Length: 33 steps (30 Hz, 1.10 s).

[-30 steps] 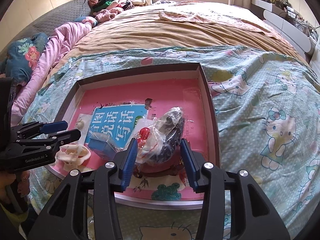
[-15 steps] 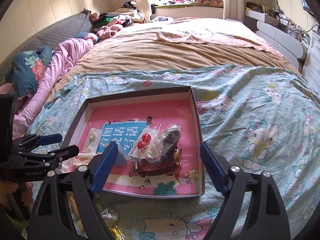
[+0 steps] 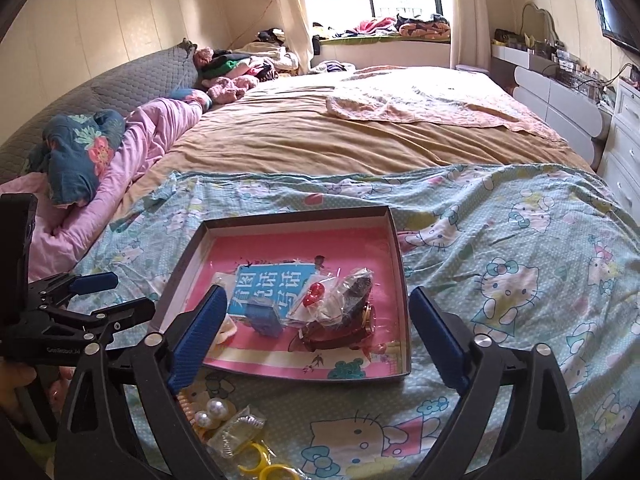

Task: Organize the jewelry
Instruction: 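Withdraw both tools from the tray toward the remaining jewelry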

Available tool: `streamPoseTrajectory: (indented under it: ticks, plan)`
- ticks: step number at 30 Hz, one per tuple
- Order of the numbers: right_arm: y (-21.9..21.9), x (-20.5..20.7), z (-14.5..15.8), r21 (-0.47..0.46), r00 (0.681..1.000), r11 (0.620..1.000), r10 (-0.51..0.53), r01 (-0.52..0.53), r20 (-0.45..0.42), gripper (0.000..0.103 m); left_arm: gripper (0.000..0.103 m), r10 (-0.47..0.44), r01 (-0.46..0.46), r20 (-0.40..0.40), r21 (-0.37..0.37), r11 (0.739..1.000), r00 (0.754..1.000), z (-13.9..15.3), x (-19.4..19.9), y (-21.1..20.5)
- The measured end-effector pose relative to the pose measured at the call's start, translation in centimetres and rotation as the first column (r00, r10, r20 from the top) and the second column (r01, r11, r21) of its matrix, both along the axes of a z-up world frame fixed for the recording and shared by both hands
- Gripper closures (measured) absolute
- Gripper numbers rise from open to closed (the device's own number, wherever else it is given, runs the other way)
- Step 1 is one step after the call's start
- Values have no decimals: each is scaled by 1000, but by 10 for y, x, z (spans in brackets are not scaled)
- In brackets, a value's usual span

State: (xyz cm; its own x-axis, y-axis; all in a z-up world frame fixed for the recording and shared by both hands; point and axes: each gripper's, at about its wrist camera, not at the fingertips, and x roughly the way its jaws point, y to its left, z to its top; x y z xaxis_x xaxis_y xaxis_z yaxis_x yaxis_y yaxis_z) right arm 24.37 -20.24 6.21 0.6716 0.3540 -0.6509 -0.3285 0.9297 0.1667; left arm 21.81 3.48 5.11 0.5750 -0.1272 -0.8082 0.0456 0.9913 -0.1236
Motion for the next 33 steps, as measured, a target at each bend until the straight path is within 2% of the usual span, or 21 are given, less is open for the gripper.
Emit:
streamPoseTrajectory:
  ticks: [19,33]
  plan:
    - [6,-49,22,-17,997,999,44,-43,64,8,10,26,-26,65,1,1000,998,14,-49,8]
    - [2,-81,16,-44,997,998,53,-51,55,8,10,43,-42,75,-8,999,996,8,-79,11]
